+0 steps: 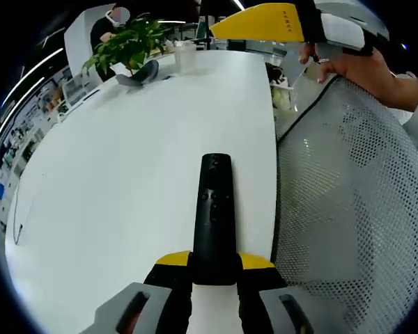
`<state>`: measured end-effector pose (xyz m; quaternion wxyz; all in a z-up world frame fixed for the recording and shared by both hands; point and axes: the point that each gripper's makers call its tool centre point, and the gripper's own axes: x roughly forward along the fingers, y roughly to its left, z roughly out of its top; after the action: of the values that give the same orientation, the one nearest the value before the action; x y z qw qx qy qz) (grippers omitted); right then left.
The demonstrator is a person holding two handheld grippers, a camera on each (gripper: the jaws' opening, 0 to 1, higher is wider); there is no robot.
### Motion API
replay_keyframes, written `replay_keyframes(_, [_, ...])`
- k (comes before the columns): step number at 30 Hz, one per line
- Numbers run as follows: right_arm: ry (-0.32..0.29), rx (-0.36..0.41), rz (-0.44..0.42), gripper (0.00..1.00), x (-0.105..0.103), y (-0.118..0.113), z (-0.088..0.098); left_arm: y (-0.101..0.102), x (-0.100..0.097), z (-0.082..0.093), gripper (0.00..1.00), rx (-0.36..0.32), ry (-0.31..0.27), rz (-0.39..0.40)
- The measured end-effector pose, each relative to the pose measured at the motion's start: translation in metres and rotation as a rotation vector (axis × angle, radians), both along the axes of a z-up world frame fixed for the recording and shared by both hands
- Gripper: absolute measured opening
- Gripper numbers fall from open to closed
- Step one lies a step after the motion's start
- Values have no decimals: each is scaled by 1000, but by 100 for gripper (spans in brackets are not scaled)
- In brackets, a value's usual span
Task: Press the specified remote control buttons in sequence, fully releasing each button before pressing the next.
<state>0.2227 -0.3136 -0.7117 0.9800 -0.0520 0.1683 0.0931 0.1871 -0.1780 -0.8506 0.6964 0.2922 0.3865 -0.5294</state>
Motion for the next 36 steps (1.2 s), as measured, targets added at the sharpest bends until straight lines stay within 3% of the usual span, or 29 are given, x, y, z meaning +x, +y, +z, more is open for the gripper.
replay_keyframes(30, [20, -22, -5, 83, 0, -1, -5, 28, 100, 14, 23, 134, -153, -56])
replay_keyframes(36, [28, -32, -7, 83, 1, -1, -7, 30, 115, 15, 23, 149, -159, -71])
